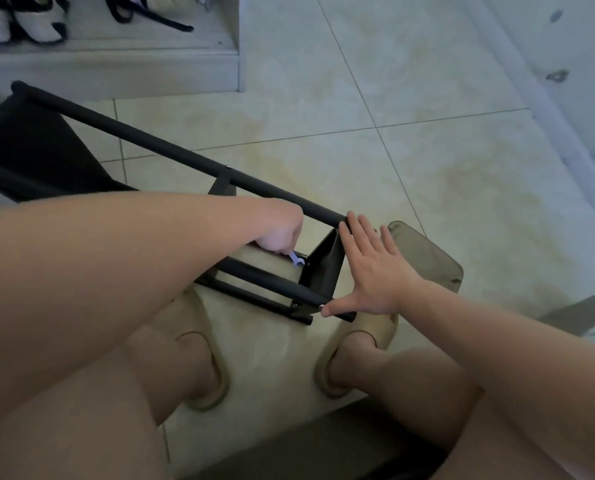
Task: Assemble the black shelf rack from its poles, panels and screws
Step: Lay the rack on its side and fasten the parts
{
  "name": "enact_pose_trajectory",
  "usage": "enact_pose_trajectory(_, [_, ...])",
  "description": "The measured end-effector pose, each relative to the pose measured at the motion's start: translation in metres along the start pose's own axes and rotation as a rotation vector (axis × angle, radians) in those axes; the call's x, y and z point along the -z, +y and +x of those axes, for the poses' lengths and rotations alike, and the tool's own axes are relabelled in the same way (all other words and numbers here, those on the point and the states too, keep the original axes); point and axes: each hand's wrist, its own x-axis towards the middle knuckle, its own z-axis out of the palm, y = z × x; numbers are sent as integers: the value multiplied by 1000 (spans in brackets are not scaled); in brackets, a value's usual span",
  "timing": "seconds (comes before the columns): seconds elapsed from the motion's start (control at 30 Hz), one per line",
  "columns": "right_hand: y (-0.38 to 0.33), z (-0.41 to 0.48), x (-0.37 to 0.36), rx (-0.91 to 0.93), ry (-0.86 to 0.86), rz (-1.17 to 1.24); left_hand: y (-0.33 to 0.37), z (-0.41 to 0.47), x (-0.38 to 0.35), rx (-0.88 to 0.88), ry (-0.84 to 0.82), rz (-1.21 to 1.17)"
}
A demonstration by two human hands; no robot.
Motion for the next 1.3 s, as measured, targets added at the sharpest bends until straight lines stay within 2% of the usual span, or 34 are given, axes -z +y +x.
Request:
enact_pose_trajectory(0.17, [6, 3, -6, 62, 28, 9, -5, 29, 9, -83, -35, -103])
enact_pose_trajectory(0.33, [9, 6, -9, 79, 30, 33, -6, 58, -6, -89, -138, -492])
enact_pose_trajectory(0.73, [10, 7, -13, 92, 38, 96, -8, 67, -37, -59, -448, -1069])
enact_pose_trajectory(0.87, [9, 6, -12, 86, 40, 93, -10, 70, -38, -78, -459, -1112])
enact_pose_trajectory(1.03, [7, 7, -10, 82, 34, 118, -10, 71, -42, -67, -354, -1122])
enact_pose_trajectory(1.3, [5, 7, -8, 86, 42, 148, -11, 67, -31, -31, -313, -999])
